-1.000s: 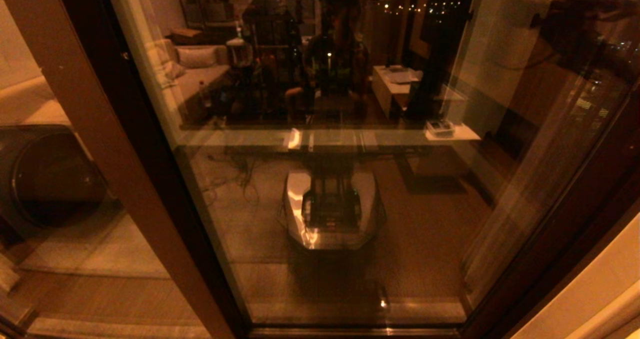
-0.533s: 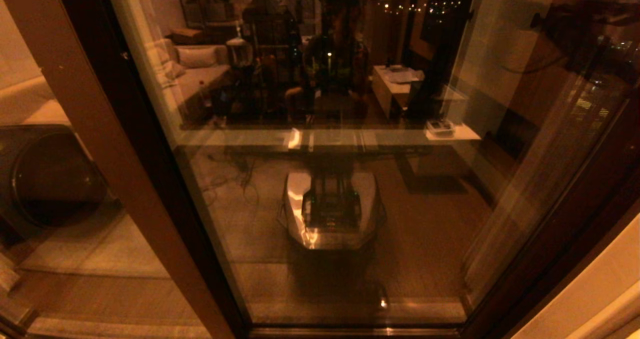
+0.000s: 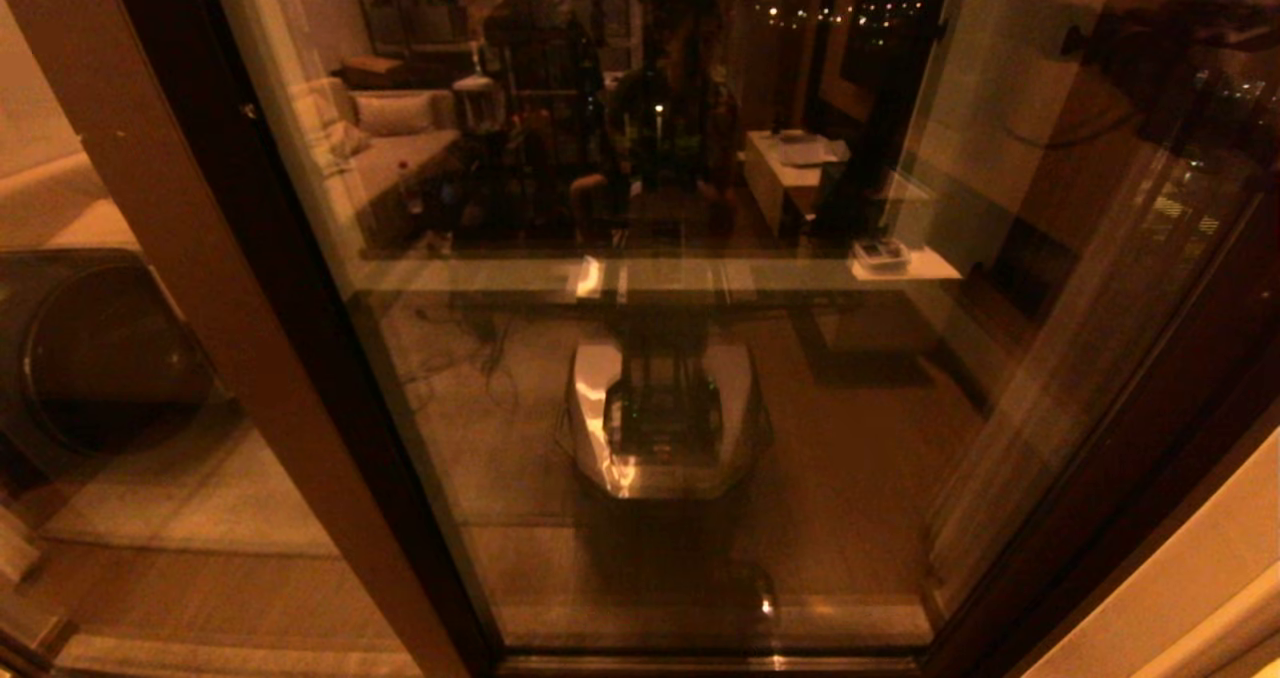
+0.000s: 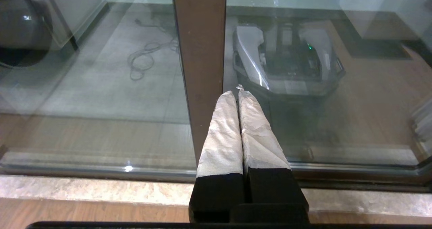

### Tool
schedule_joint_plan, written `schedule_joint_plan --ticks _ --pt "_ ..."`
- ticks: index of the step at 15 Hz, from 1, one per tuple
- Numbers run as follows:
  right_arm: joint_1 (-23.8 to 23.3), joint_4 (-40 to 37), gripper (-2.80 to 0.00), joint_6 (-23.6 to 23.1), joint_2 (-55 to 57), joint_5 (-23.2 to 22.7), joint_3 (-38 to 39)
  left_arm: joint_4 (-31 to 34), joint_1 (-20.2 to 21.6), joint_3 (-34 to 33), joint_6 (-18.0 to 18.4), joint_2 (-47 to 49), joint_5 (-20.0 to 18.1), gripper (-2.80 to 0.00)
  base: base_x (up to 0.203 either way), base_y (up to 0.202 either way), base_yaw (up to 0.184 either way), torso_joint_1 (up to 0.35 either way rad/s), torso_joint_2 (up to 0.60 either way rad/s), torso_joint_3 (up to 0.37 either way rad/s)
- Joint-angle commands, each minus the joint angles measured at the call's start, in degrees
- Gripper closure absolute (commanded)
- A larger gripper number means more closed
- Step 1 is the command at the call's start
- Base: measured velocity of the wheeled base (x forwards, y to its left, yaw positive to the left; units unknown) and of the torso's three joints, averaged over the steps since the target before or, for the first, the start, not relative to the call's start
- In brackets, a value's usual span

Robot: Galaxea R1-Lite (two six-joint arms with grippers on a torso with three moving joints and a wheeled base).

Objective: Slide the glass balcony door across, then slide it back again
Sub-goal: Open the slid door

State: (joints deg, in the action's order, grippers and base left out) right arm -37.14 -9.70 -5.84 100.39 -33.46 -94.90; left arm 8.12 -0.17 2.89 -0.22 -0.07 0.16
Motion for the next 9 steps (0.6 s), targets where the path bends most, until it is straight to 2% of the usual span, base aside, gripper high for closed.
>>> schedule_joint_plan --ticks 1,9 --pt "-0.47 -0.05 -2.8 -0.13 0.16 -0.11 -0.19 0.05 -0.01 0.01 -0.04 -0.01 0.02 0.0 0.0 0.0 0.0 0.0 0.0 0.0" --pt "-0.75 -0.05 -2.8 -0.23 0.77 -0.31 -0.19 0.05 -0.01 0.01 -0.04 -0.01 0.02 0.0 0.0 0.0 0.0 0.0 0.0 0.0"
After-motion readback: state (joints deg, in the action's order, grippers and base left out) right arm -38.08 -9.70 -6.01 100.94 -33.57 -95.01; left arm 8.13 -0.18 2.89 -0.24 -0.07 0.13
